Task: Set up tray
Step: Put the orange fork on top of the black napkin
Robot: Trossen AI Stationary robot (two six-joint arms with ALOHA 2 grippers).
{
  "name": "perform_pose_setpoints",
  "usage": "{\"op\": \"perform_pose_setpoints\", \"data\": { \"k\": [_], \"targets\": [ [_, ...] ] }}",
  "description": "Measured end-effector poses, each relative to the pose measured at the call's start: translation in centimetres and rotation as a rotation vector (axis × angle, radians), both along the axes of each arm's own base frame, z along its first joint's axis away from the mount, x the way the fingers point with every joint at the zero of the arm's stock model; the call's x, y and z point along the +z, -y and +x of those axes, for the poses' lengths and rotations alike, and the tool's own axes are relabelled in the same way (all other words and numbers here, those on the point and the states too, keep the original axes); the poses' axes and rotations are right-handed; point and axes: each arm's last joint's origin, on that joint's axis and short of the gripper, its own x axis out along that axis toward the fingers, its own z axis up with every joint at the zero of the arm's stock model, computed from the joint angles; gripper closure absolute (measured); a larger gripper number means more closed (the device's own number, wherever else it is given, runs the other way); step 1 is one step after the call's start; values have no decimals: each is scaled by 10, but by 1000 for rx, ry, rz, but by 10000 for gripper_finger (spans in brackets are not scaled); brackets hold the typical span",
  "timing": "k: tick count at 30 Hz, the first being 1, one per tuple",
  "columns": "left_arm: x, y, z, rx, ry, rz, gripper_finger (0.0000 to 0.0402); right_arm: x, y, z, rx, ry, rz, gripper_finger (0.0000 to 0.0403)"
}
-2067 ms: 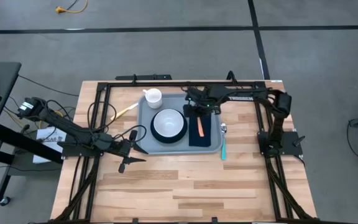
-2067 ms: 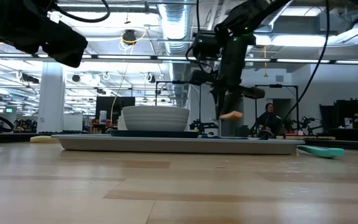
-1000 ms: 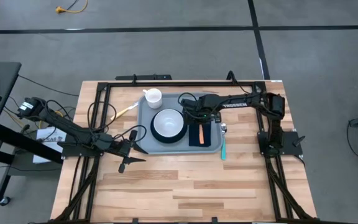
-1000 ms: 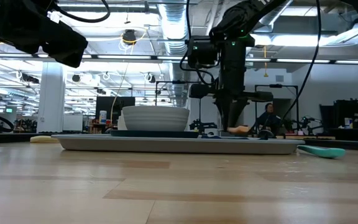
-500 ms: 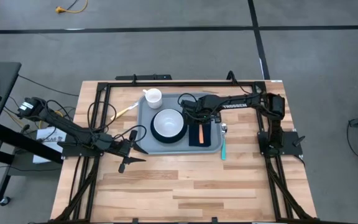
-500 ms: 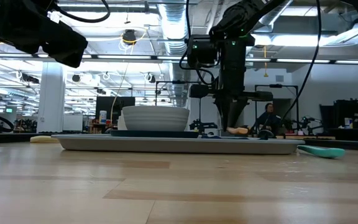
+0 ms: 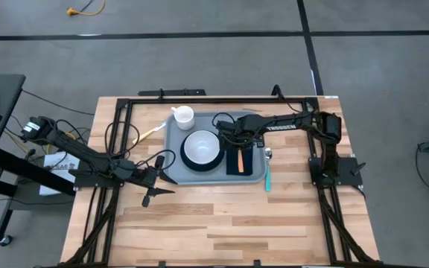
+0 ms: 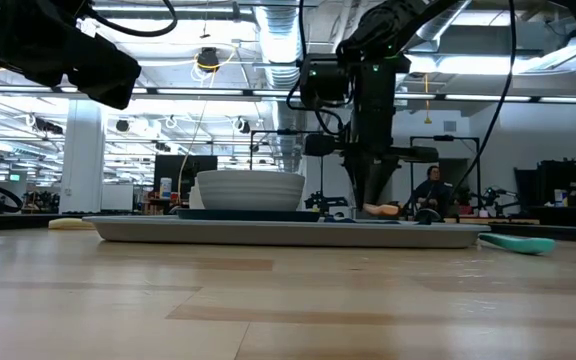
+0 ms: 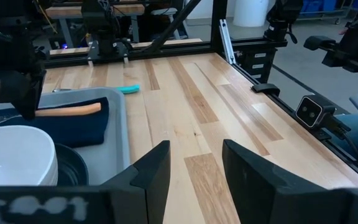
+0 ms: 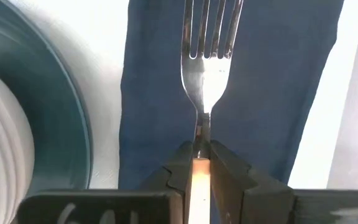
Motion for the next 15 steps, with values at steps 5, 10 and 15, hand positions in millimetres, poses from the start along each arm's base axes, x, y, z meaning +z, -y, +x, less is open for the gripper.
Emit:
{"op": "perform_pose_setpoints", "data": {
  "k": [5,10,15],
  "targets": [
    [0,0,0,0,0,0,267,0,0,0,-1,-1,-20,365],
    [0,0,0,-1,0,0,267,0,0,0,6,-3,-23,365],
    [0,0,0,-1,1,1,267,0,1,1,7,12,-25,365]
  ]
}}
